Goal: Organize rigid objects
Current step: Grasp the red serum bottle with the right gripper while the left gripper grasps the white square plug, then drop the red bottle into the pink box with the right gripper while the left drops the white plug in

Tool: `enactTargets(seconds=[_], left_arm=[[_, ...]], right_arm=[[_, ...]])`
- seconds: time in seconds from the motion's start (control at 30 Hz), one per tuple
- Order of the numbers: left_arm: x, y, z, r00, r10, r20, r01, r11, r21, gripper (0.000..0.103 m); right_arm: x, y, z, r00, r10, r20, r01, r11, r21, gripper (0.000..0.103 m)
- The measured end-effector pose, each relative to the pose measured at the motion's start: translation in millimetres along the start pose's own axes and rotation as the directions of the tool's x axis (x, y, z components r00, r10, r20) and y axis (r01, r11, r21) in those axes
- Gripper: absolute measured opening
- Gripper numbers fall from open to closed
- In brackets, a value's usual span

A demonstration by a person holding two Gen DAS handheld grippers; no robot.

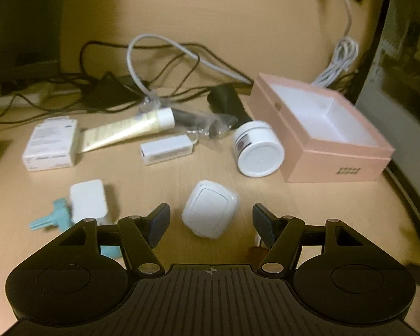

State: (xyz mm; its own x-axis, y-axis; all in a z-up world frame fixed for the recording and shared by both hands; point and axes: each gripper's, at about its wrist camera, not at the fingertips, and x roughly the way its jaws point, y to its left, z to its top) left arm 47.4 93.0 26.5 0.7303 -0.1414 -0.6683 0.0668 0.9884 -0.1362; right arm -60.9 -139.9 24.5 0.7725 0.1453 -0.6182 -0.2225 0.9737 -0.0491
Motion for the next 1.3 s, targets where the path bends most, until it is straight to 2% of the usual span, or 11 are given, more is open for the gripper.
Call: enactTargets(seconds=[0.1,0.17,0.27,0.5,0.6,0.8,1.07,1.13,1.17,1.23,1.3], left_arm=[[17.2,2.4,2.4,1.0,0.018,-0.02,-0.017,1.0,0.021,0.068],[19.7,5.9,1.7,1.0,0.015,0.006,-0.015,1.0,0.02,0.044],[14.9,11.5,0.6,1.0,0.015,0.007,-0.015,1.0,-0.006,0.044],[-37.6,39.5,-25.1,0.999,-0.028,0.045,0.034,0.99,-0.134,0.044],[-67.3,52.4,-36.9,0.998,-0.044,0.044,0.051,0.985,-0.166,0.044],[-116.0,69.1,-55.7,0.998,-0.056,0.018,0.059,0.978,-0.199,0.044],[-130.2,69.1,-73.4,0.998,-0.048,-0.028,0.041,0.978,-0.203,0.044],[-129.3,64.9,-76.7,0.998,-0.056,-0.041,0.047,0.98,-0.194,0.044],[-127.8,60.6,-77.2,0.997,-0.066,-0.049,0.056,0.981,-0.183,0.044],[-125.1,50.2,-78.2,0.994,-0.087,-0.063,0.077,0.985,-0.152,0.044],[-121.3,36.6,-75.8,0.991,-0.11,-0.077,0.101,0.989,-0.111,0.044]], right_arm=[[-4.5,1.5,-5.8,0.999,0.03,-0.036,-0.03,1.0,0.007,0.097],[-8.1,2.4,-10.8,0.998,0.032,-0.047,-0.033,0.999,-0.01,0.097],[-15.9,9.7,-14.0,0.998,0.032,-0.045,-0.034,0.999,-0.032,0.097],[-7.0,51.1,5.0,0.99,0.138,-0.023,-0.139,0.98,-0.143,0.097],[3.2,77.5,14.3,0.98,0.2,-0.011,-0.196,0.949,-0.247,0.097],[40.4,112.6,24.2,0.953,0.3,-0.039,-0.283,0.838,-0.466,0.097],[88.2,103.7,34.3,0.925,0.363,-0.107,-0.376,0.849,-0.372,0.097],[92.2,100.0,35.3,0.916,0.383,-0.121,-0.401,0.85,-0.342,0.089],[91.9,98.2,36.1,0.905,0.404,-0.134,-0.425,0.846,-0.322,0.078],[87.0,96.9,37.3,0.893,0.425,-0.149,-0.45,0.843,-0.295,0.078],[73.0,94.1,35.2,0.898,0.423,-0.117,-0.438,0.849,-0.296,0.078]])
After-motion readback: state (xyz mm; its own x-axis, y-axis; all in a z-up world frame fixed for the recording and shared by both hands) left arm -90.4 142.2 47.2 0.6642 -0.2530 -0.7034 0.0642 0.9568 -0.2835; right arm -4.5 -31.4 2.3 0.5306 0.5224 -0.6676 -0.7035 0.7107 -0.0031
